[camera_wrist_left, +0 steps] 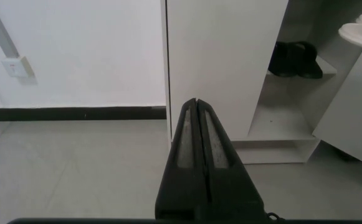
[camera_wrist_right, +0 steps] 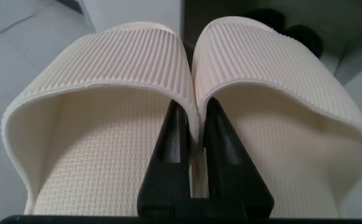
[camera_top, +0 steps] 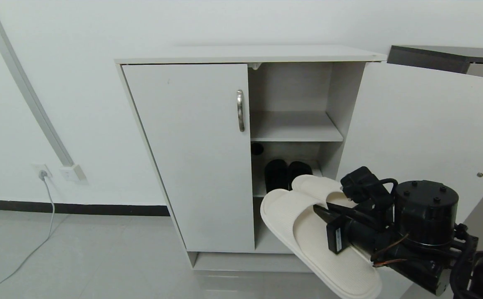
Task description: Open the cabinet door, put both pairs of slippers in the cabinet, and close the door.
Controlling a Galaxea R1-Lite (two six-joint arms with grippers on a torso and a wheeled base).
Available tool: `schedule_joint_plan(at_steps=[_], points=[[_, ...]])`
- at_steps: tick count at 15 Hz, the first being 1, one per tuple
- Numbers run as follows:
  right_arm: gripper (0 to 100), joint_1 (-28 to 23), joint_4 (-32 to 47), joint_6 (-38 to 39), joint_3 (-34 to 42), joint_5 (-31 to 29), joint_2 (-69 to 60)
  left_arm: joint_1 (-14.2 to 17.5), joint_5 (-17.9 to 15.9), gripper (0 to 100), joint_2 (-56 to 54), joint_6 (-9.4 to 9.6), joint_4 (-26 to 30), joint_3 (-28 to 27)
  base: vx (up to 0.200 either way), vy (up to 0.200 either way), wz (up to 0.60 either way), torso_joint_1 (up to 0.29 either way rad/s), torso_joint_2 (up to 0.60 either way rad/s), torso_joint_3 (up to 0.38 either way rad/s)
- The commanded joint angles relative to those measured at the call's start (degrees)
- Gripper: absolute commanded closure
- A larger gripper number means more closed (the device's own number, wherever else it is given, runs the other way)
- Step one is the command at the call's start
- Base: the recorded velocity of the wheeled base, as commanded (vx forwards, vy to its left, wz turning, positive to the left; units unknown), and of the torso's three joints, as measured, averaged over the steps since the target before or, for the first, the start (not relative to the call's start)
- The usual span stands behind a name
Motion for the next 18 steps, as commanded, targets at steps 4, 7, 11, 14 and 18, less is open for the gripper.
schedule_joint_plan(at_steps=[4, 7, 11, 14, 18], points=[[100, 7.0, 22.9, 9.9, -23.5, -19.3, 7.2, 0.0, 0.0, 100, 0.0, 0.08, 0.0, 0.0, 0.000, 0.000, 0.00, 0.000, 0.00, 0.000], [100, 7.3, 42.6, 18.9, -40.6, -30.1, 9.1, 0.0, 0.0, 100, 0.0, 0.08, 0.0, 0.0, 0.000, 0.000, 0.00, 0.000, 0.00, 0.000], [100, 7.3, 44.5, 14.7, -47.5, -32.9, 9.4, 0.0, 0.2, 100, 0.0, 0.08, 0.0, 0.0, 0.000, 0.000, 0.00, 0.000, 0.00, 0.000], [100, 7.0, 43.9, 13.6, -51.0, -33.0, 11.5, 0.0, 0.2, 100, 0.0, 0.17, 0.0, 0.0, 0.000, 0.000, 0.00, 0.000, 0.00, 0.000], [100, 5.7, 40.9, 13.1, -51.8, -33.0, 13.3, 0.0, 0.2, 100, 0.0, 0.08, 0.0, 0.0, 0.000, 0.000, 0.00, 0.000, 0.00, 0.000]])
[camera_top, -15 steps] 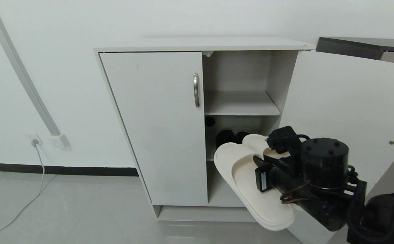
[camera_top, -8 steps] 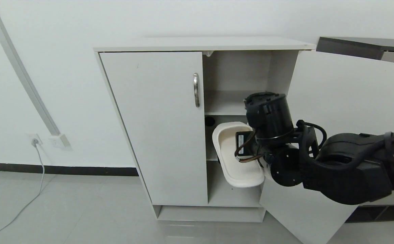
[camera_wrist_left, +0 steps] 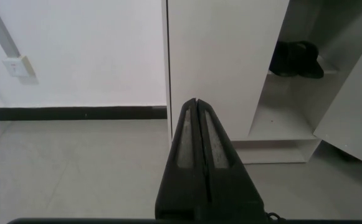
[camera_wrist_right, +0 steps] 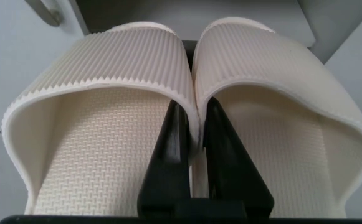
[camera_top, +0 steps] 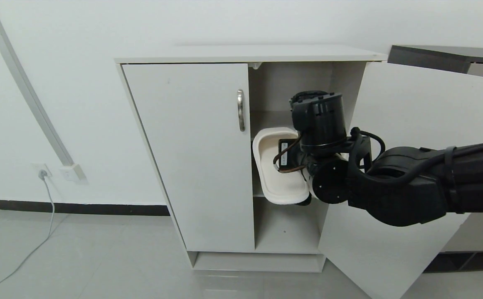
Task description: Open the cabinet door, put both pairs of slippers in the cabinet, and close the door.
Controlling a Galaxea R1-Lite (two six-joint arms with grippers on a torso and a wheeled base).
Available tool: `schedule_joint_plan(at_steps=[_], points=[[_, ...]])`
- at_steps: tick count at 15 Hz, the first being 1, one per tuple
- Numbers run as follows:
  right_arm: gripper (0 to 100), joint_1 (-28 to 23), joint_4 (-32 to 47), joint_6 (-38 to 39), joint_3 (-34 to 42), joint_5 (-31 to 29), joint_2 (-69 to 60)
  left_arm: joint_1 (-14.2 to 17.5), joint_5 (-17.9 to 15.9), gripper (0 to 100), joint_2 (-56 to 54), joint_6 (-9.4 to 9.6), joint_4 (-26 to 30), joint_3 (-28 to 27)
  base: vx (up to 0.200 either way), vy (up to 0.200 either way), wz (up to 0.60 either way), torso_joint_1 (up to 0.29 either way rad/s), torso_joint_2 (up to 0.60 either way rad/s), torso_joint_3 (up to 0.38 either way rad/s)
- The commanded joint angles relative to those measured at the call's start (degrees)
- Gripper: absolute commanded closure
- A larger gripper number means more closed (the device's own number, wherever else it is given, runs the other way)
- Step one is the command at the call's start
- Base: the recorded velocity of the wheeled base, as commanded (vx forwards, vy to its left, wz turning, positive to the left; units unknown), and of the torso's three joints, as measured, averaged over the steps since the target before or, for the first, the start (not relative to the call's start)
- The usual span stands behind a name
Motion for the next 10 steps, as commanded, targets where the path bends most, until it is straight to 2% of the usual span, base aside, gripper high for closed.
schedule_joint_plan(at_steps=[1, 5, 10], points=[[100, -0.5, -0.2, 0.0, -0.1, 0.0, 1.1, 0.0, 0.0, 100, 0.0, 0.00, 0.0, 0.0, 0.000, 0.000, 0.00, 0.000, 0.00, 0.000], [100, -1.0, -0.3, 0.0, -0.1, -0.1, 1.2, 0.0, 0.0, 100, 0.0, 0.00, 0.0, 0.0, 0.000, 0.000, 0.00, 0.000, 0.00, 0.000], [100, -1.2, -0.4, 0.0, -0.4, 0.0, 1.4, 0.0, -0.1, 100, 0.0, 0.00, 0.0, 0.0, 0.200, 0.000, 0.00, -0.002, 0.00, 0.004]])
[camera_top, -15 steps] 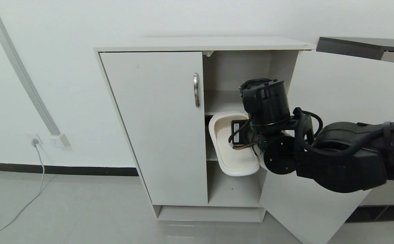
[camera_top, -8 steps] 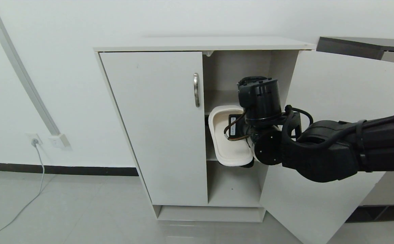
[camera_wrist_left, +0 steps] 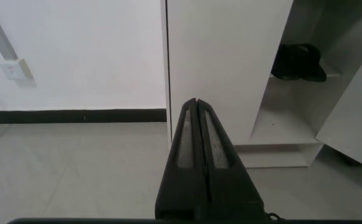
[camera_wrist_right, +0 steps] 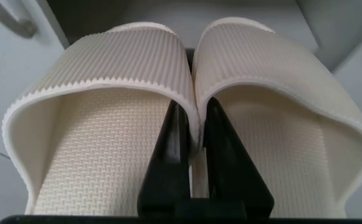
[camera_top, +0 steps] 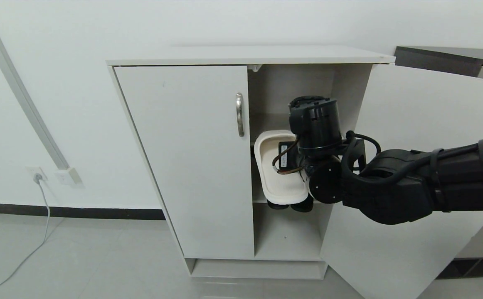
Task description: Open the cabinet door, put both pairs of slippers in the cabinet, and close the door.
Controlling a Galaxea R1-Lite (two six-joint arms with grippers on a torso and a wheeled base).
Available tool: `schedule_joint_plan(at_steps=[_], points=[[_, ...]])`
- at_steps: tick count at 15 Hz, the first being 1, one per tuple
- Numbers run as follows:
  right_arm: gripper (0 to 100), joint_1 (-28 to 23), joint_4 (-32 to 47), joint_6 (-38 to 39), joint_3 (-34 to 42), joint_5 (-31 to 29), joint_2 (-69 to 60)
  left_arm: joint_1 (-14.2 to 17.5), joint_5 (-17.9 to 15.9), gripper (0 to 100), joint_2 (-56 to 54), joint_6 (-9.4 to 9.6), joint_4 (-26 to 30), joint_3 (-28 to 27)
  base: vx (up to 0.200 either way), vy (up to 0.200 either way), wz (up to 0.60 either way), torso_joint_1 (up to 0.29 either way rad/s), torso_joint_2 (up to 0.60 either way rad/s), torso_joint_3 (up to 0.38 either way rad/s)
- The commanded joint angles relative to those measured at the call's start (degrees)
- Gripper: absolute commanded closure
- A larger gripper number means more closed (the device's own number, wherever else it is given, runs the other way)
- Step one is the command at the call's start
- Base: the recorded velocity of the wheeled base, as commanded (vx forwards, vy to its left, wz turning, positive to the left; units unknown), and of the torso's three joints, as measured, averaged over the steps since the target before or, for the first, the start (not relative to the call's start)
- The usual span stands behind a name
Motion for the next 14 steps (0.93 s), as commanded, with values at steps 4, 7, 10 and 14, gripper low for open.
schedule_joint_plan(at_steps=[4, 7, 10, 14], points=[[100, -0.4, -1.9, -0.3, -0.7, 0.0, 0.8, 0.0, 0.0, 100, 0.0, 0.02, 0.0, 0.0, 0.200, 0.000, 0.00, 0.001, 0.00, 0.002], [100, -1.2, -4.8, -1.7, 0.0, 0.0, 2.1, 0.0, -0.1, 100, 0.0, 0.02, 0.0, 0.0, 0.200, 0.000, 0.00, 0.002, 0.00, 0.001], [100, -2.4, -5.3, -1.9, 0.0, 0.1, 3.1, 0.0, -0.1, 100, 0.0, 0.02, 0.0, 0.0, 0.133, 0.000, 0.00, 0.005, 0.00, 0.000], [100, -4.3, -5.1, -2.4, -2.9, 0.6, 4.9, 0.0, 0.1, 100, 0.0, -0.16, 0.0, 0.0, 0.000, 0.000, 0.00, 0.000, 0.00, 0.000]])
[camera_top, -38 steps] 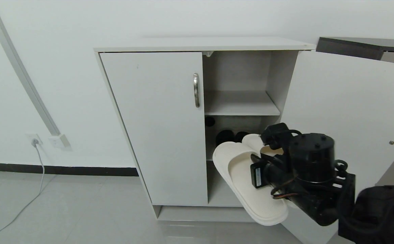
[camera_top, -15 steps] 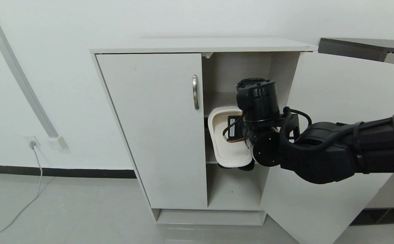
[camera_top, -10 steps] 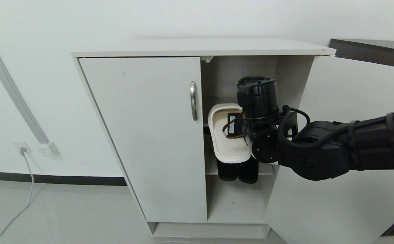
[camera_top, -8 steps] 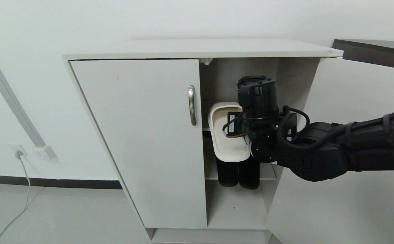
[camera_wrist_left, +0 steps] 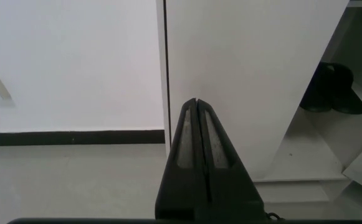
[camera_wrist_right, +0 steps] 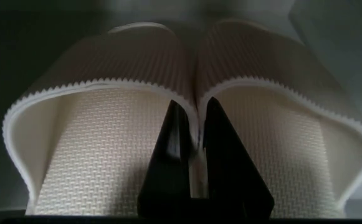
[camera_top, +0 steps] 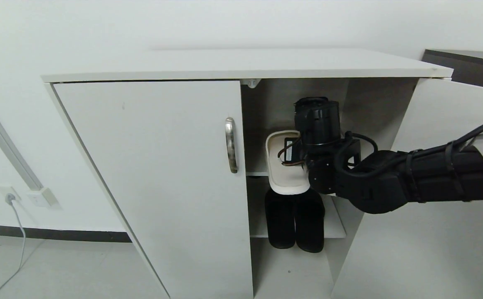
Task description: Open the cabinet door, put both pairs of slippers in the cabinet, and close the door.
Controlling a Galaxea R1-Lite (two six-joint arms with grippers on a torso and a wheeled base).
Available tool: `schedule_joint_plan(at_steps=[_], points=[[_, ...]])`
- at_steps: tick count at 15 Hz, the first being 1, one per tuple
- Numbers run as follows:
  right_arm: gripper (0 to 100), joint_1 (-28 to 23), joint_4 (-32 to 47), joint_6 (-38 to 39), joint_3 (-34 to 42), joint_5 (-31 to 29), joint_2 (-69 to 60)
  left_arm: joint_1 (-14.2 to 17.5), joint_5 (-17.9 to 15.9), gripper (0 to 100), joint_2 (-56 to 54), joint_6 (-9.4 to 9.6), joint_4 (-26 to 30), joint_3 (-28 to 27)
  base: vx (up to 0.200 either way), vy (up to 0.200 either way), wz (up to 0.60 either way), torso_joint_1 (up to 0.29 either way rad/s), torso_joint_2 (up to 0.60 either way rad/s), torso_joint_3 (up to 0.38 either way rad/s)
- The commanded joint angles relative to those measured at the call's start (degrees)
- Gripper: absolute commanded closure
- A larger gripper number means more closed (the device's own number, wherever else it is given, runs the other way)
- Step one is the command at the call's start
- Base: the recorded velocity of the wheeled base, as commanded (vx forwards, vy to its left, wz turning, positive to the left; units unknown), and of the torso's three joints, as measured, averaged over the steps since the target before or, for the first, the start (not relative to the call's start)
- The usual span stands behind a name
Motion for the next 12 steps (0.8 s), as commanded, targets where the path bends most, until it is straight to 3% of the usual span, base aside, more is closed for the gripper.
schedule_joint_plan(at_steps=[1, 7, 12], points=[[100, -1.3, 0.1, -0.9, -3.2, 0.1, 2.1, 0.0, 0.0, 100, 0.0, -0.02, 0.0, 0.0, 0.000, 0.000, 0.00, 0.000, 0.00, 0.000], [100, -2.6, 0.4, -2.5, -12.2, 0.2, 8.2, 0.0, 0.1, 100, 0.0, -0.20, 0.0, 0.0, 0.000, 0.000, 0.00, 0.000, 0.00, 0.000], [100, -4.5, 1.9, -2.4, -13.2, 2.5, 8.6, 0.0, 0.2, 100, 0.0, -0.20, 0.0, 0.0, 0.000, 0.000, 0.00, 0.000, 0.00, 0.000]])
